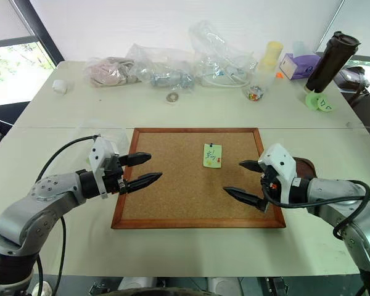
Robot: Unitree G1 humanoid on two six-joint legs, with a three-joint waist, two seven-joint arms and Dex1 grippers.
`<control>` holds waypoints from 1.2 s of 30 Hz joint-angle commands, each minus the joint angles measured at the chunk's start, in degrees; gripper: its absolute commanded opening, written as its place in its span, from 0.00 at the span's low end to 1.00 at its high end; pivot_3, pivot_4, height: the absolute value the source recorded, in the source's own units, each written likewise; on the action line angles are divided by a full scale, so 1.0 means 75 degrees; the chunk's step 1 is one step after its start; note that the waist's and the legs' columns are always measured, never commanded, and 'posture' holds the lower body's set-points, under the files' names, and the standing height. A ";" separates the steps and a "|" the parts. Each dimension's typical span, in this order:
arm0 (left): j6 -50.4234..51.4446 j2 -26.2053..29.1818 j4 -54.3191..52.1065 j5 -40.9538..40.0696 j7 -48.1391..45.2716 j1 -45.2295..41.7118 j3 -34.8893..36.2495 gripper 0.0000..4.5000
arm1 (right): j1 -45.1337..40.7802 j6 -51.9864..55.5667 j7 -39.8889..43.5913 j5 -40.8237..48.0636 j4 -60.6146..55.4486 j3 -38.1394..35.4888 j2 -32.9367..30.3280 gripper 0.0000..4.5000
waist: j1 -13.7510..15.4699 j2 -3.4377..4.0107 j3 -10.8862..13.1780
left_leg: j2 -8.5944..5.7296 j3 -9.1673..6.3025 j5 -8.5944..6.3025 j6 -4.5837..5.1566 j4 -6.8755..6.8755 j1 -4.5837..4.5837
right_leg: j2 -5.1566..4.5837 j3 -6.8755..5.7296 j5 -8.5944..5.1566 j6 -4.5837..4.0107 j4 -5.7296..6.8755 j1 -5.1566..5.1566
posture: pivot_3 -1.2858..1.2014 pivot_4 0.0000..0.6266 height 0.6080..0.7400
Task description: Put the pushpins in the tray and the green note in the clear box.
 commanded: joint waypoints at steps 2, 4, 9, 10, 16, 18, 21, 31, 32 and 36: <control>-0.0248 0.0029 0.0062 0.0034 -0.0061 -0.0213 0.0166 0.80 | -0.0119 -0.0152 0.0079 -0.0063 -0.0015 -0.0175 -0.0066 1.00 | -0.0001 0.0000 0.0000 | 0.0000 0.0000 0.0000 0.0000 0.0000 0.0000 | 0.0000 0.0000 0.0000 0.0000 0.0000 0.0000 | 0.52 0.24 1.00; -0.0142 -0.0036 0.0053 -0.0122 -0.0017 -0.0299 0.0187 0.80 | -0.0151 -0.0154 0.0086 -0.0075 0.0006 -0.0172 -0.0061 1.00 | -0.0001 0.0000 0.0000 | 0.0000 0.0000 0.0000 0.0000 0.0000 0.0000 | 0.0000 0.0000 0.0000 0.0000 0.0000 0.0000 | 0.52 0.24 1.00; -0.0272 0.0169 0.0035 0.0115 -0.0204 -0.0169 0.0003 0.80 | -0.0197 -0.0147 0.0131 -0.0116 0.0043 -0.0161 -0.0055 1.00 | -0.0003 0.0000 0.0000 | 0.0000 0.0000 0.0000 0.0000 0.0000 0.0000 | 0.0000 0.0000 0.0000 0.0000 0.0001 -0.0001 | 0.52 0.24 1.00; -0.0299 0.0182 0.0043 0.0139 -0.0218 -0.0142 -0.0004 0.80 | -0.0207 -0.0144 0.0138 -0.0124 0.0049 -0.0159 -0.0050 1.00 | -0.0002 0.0000 0.0000 | 0.0000 0.0000 0.0000 -0.0001 0.0000 0.0000 | 0.0000 0.0000 0.0000 0.0000 0.0001 -0.0001 | 0.52 0.24 1.00; -0.0316 0.0176 0.0098 0.0149 -0.0299 -0.0083 -0.0019 0.80 | -0.0276 -0.0150 0.0150 -0.0166 0.0084 -0.0114 -0.0023 1.00 | -0.0003 0.0000 0.0000 | 0.0000 0.0000 0.0000 0.0000 0.0000 0.0000 | 0.0000 0.0000 0.0000 0.0000 0.0001 -0.0001 | 0.52 0.24 1.00; -0.0313 0.0170 0.0110 0.0157 -0.0313 -0.0074 -0.0016 0.80 | -0.0284 -0.0149 0.0151 -0.0175 0.0082 -0.0102 -0.0018 1.00 | -0.0004 0.0000 0.0000 | 0.0000 0.0000 0.0000 -0.0001 0.0000 0.0000 | 0.0000 0.0000 0.0000 0.0000 0.0001 -0.0001 | 0.52 0.24 1.00; -0.0355 0.0175 0.0157 0.0182 -0.0362 -0.0031 -0.0009 0.80 | -0.0297 -0.0146 0.0153 -0.0176 0.0084 -0.0092 -0.0009 1.00 | -0.0003 0.0000 0.0000 | 0.0000 0.0000 0.0000 -0.0001 0.0000 0.0000 | 0.0000 0.0000 0.0000 0.0000 0.0001 0.0000 | 0.52 0.24 1.00; -0.0790 0.0152 0.0452 0.0578 -0.0649 -0.0089 -0.0381 0.80 | -0.0313 -0.0129 0.0083 -0.0177 0.0030 -0.0023 0.0053 1.00 | -0.0003 0.0000 0.0000 | 0.0000 0.0000 0.0000 0.0000 0.0000 0.0000 | 0.0000 0.0000 0.0000 0.0000 0.0001 -0.0001 | 0.52 0.24 1.00; -0.1054 0.0190 0.0569 0.0862 -0.0743 -0.0104 -0.0571 0.74 | -0.0311 -0.0125 0.0077 -0.0169 0.0026 -0.0023 0.0056 1.00 | -0.0001 0.0000 0.0000 | 0.0000 0.0000 0.0000 -0.0001 0.0000 0.0000 | 0.0000 0.0000 0.0000 0.0000 0.0001 -0.0001 | 0.52 0.24 1.00; -0.1926 0.0078 0.1235 0.1722 -0.1111 -0.0366 -0.1398 0.39 | -0.0346 -0.0135 0.0047 -0.0180 0.0025 0.0031 0.0076 1.00 | 0.0003 0.0000 0.0000 | -0.0002 0.0001 0.0000 -0.0001 0.0000 0.0000 | 0.0001 0.0000 0.0000 0.0000 0.0000 0.0000 | 0.52 0.24 1.00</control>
